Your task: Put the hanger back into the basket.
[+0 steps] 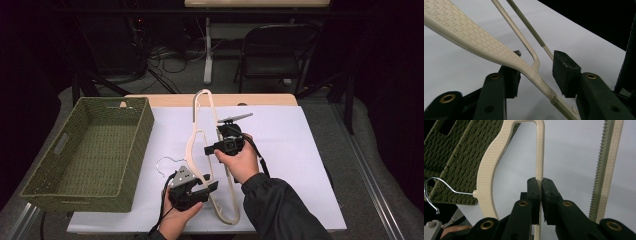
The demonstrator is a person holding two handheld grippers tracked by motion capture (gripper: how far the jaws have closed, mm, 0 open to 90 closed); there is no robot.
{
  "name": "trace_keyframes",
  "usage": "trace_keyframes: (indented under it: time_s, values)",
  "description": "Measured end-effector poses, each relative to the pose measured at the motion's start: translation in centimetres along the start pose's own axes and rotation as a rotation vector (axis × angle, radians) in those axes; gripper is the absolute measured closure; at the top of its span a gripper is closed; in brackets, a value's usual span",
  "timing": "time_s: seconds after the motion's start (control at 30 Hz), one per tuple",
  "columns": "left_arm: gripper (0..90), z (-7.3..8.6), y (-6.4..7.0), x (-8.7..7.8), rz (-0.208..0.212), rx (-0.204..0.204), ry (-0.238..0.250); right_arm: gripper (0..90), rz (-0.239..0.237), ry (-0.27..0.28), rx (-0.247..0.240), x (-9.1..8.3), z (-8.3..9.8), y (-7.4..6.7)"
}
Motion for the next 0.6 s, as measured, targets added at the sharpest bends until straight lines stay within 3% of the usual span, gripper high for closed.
trace_keyframes:
  time_s: [0.17, 0.6]
  values:
    - [65.4, 0.06, -0.16, 0.15, -0.014, 0.016, -0.007, 86.1, -0.001, 0.01, 0.013, -0.04, -0.02, 0.02]
    - [71.8, -0.35, -0.29, -0.32, 0.027, -0.039, 0.012, 85.8, -0.019, 0.009, 0.023, -0.15, -0.13, -0.03]
Point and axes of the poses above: each handheld gripper's, and its own axes: x roughly forward along the jaws, z roughly out of its underside, y roughly to its right, the point moved 7 cm from there along x, roughly forward along the jaws, and after that the axes turned 8 degrees about -x, right-handed, at the moved point
